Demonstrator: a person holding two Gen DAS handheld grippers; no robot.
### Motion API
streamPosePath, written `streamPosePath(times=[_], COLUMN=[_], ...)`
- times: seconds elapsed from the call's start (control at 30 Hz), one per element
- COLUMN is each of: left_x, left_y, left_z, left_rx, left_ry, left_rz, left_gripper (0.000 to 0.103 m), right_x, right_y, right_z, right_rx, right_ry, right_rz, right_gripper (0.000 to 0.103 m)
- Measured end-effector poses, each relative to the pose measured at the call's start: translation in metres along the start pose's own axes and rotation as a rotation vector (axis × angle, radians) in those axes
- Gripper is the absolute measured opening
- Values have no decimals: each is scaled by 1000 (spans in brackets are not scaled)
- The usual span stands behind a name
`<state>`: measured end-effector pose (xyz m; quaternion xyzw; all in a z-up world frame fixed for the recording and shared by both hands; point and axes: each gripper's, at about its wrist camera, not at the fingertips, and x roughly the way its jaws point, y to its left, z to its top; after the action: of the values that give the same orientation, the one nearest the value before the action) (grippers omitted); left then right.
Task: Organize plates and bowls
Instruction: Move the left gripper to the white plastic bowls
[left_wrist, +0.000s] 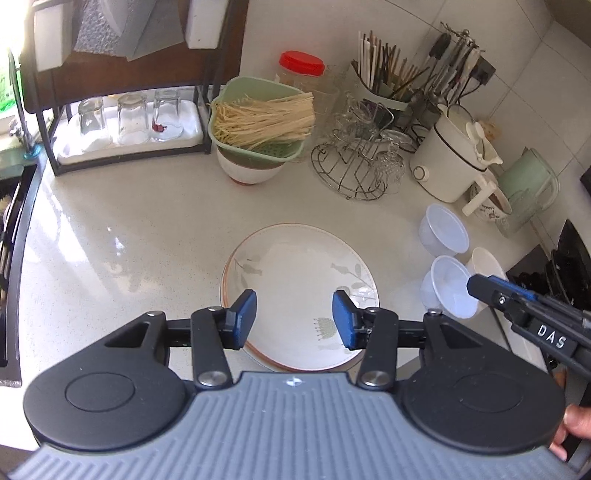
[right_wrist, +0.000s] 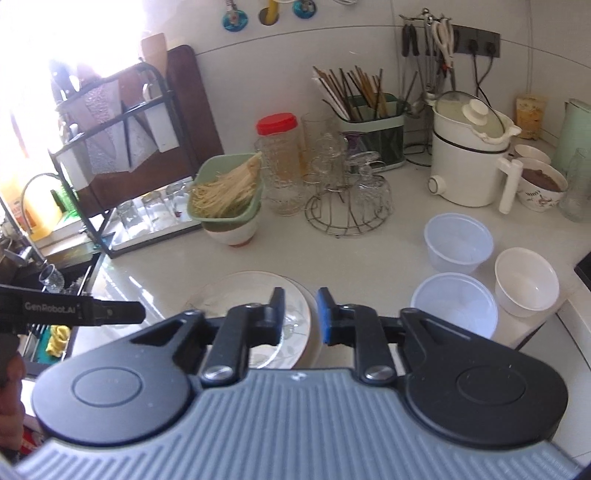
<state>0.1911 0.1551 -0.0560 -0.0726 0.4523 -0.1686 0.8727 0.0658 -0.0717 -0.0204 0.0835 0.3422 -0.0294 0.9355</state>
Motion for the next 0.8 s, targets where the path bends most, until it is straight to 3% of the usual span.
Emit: streamPosePath(times=[0.1, 0.3, 0.8], left_x=[5, 20, 98], left_y=[-9, -37, -134], left_z=[0, 7, 15], left_rx=[10, 15, 161], left_ry=[-15, -29, 63], left_rz=[2, -2, -94], left_gripper=[56, 65, 65], right_x=[4, 7, 25], right_y=[-10, -39, -130], right_z=[-1, 2, -3], right_rx=[12, 18, 138], right_ry=[-16, -14, 19], right_rz=[-25, -39, -114], right_gripper=[68, 69, 69])
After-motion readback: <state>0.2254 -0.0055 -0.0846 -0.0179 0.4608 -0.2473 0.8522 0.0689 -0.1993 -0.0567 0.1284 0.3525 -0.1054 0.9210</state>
